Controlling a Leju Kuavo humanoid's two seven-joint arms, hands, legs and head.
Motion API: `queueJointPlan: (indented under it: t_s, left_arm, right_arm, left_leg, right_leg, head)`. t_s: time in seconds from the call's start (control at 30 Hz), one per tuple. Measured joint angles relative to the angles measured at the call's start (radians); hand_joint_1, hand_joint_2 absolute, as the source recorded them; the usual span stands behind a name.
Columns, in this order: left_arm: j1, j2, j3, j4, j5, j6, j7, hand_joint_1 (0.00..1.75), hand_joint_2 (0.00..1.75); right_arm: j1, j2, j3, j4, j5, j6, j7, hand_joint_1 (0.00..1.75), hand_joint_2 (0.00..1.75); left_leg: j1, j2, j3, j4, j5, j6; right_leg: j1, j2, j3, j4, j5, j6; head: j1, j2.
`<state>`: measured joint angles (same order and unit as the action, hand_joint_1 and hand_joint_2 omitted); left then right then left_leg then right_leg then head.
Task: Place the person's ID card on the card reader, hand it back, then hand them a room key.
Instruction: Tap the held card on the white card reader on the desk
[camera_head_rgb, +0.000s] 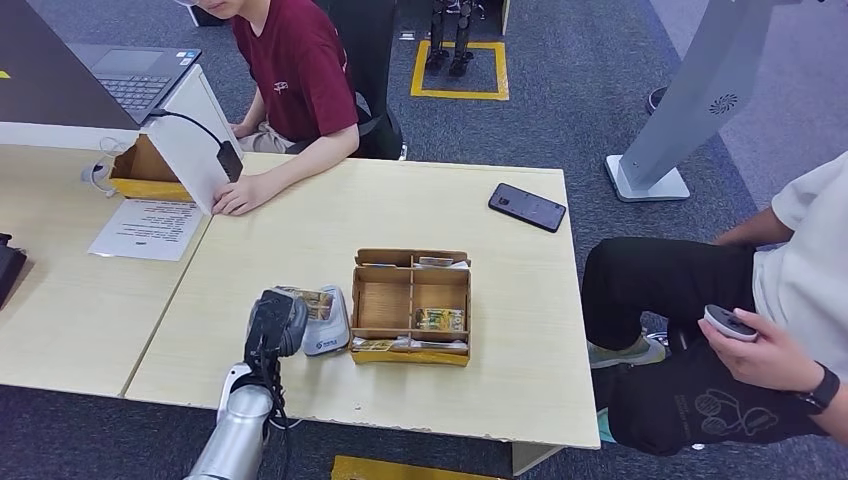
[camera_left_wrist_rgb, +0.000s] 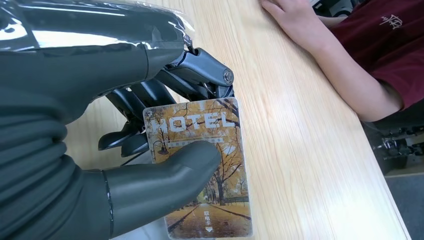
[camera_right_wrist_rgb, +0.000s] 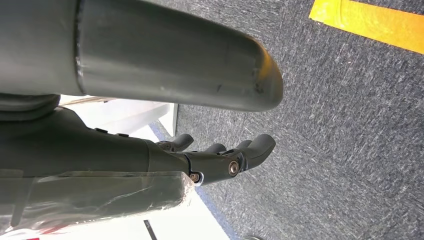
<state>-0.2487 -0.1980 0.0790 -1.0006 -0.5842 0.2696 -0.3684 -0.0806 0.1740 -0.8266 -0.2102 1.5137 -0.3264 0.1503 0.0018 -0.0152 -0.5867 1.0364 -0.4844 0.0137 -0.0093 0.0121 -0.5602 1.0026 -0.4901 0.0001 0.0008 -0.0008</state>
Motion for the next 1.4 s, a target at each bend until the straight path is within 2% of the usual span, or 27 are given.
queueJointPlan:
  t_s: [0.33, 1.13, 1.4]
  left_arm:
    - [-0.002, -0.032, -0.001, 0.007, 0.003, -0.019, 0.002, 1.75, 1.75]
    - [-0.040, -0.036, 0.000, 0.102, -0.075, 0.073, 0.012, 1.75, 1.75]
    - [-0.052, -0.037, -0.002, 0.132, -0.156, 0.141, 0.033, 1.75, 1.75]
  right_arm:
    - [0.000, 0.000, 0.002, 0.000, 0.000, -0.001, 0.003, 0.00, 0.00]
    - [0.000, 0.000, 0.029, 0.000, 0.000, -0.006, -0.003, 0.00, 0.00]
    - [-0.001, 0.001, 0.032, 0.000, 0.000, -0.009, -0.003, 0.00, 0.00]
  left_leg:
    - [0.000, 0.000, 0.000, 0.000, 0.000, 0.000]
    - [0.000, 0.000, 0.000, 0.000, 0.000, 0.000]
    - [0.000, 0.000, 0.000, 0.000, 0.000, 0.000]
  right_leg:
    - [0.000, 0.000, 0.000, 0.000, 0.000, 0.000]
    - [0.000, 0.000, 0.000, 0.000, 0.000, 0.000]
    - [0.000, 0.000, 0.000, 0.000, 0.000, 0.000]
  head:
    - [0.000, 0.000]
    - [0.000, 0.000]
    - [0.000, 0.000]
